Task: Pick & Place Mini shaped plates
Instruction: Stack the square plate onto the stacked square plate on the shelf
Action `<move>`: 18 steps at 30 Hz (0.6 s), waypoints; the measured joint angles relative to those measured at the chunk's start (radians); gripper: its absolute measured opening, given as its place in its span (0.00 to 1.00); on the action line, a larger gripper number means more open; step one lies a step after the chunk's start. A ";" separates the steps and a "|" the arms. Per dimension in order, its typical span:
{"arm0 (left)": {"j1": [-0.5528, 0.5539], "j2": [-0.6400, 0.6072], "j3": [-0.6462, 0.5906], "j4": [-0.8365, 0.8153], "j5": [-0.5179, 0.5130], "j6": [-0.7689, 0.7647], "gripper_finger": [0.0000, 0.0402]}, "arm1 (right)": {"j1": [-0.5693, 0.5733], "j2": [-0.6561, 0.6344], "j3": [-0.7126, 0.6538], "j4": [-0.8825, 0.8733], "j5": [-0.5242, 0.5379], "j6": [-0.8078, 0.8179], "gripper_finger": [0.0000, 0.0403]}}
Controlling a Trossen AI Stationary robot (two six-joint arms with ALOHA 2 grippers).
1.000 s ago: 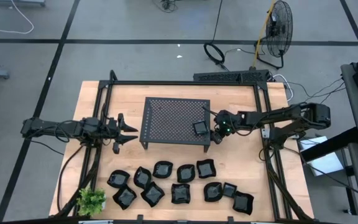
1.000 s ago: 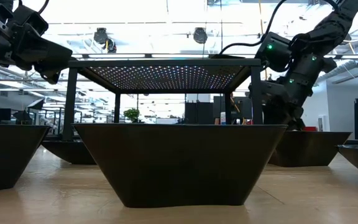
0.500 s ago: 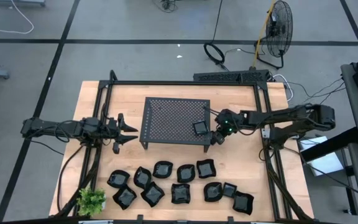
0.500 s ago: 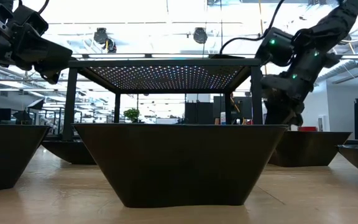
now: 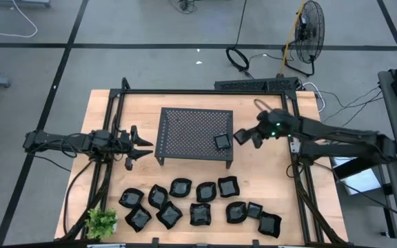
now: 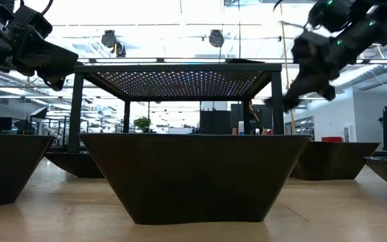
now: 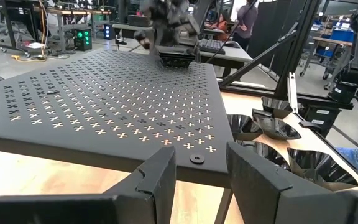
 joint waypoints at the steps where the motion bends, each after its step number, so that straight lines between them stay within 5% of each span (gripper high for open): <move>1: 0.000 0.000 0.000 0.000 0.000 0.000 0.36 | -0.005 -0.029 0.000 -0.001 0.022 0.000 0.00; 9: 0.000 0.000 0.000 0.000 0.000 0.000 0.36 | -0.005 -0.115 0.062 0.002 0.107 0.072 0.00; 18: 0.000 0.000 0.000 0.000 0.000 0.000 0.36 | 0.233 -0.002 0.135 0.154 0.136 0.192 0.00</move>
